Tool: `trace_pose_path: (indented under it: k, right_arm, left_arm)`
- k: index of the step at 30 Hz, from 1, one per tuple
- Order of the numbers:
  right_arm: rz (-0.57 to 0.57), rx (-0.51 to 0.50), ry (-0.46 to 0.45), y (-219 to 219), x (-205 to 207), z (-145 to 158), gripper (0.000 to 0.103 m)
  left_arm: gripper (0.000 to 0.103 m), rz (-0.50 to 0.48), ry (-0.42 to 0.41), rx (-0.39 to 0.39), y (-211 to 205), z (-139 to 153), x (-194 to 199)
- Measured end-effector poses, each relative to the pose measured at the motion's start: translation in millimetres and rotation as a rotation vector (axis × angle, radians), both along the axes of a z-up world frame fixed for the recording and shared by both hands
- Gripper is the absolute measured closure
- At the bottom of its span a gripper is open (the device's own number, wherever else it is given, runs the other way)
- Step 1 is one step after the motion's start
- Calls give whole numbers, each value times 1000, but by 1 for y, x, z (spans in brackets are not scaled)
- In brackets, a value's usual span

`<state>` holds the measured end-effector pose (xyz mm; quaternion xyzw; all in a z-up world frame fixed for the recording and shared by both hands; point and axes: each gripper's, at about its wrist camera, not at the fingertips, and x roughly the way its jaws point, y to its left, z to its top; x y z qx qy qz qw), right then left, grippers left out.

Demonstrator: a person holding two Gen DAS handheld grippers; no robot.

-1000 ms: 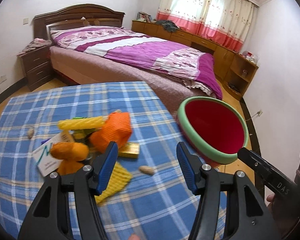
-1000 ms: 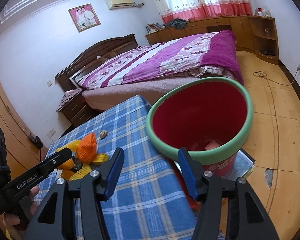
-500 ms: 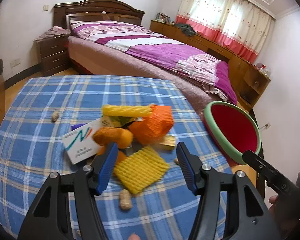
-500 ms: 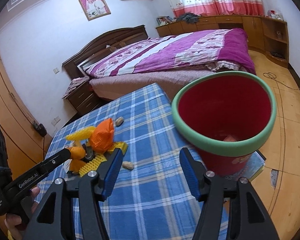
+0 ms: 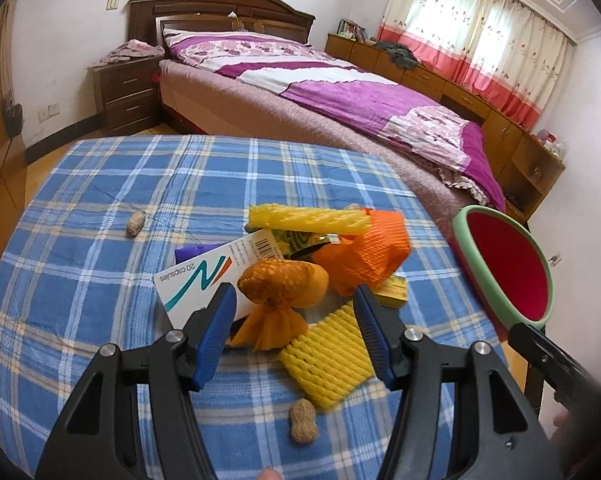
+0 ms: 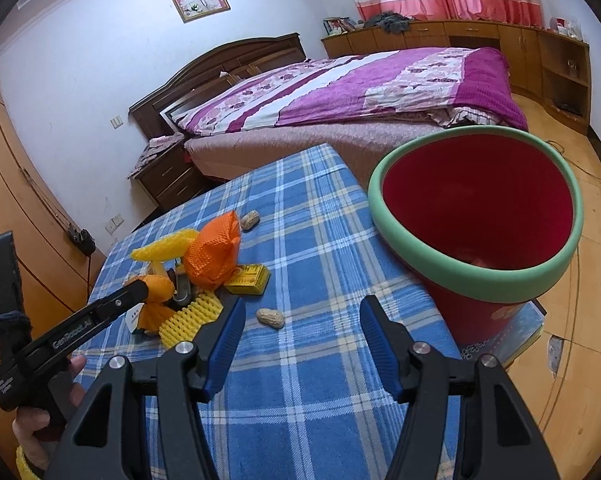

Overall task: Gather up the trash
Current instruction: 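Grasp the orange fruit-shaped toy with the left tool while the right tool returns to the table, then reach the right tool toward the yellow foam net while the left tool holds the orange toy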

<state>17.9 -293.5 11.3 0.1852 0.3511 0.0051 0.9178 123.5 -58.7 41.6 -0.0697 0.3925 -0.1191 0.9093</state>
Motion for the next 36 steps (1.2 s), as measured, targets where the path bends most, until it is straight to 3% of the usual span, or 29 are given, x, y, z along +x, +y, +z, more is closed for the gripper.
trace_pose_path:
  k: [9, 15, 17, 23, 36]
  right_arm:
    - [0, 18, 31, -4, 13, -12, 40]
    - [4, 18, 35, -2, 11, -14, 40]
    - [2, 20, 35, -3, 10, -14, 40]
    - [9, 18, 24, 0, 6, -10, 40]
    - [39, 4, 0, 15, -2, 1, 40]
  left_arm:
    - [42, 6, 36, -2, -3, -20, 14]
    - [68, -2, 52, -51, -1, -26, 11]
    - [82, -11, 56, -73, 0, -26, 10]
    - [97, -19, 43, -114, 6, -20, 3]
    - [100, -42, -19, -123, 20, 5, -24]
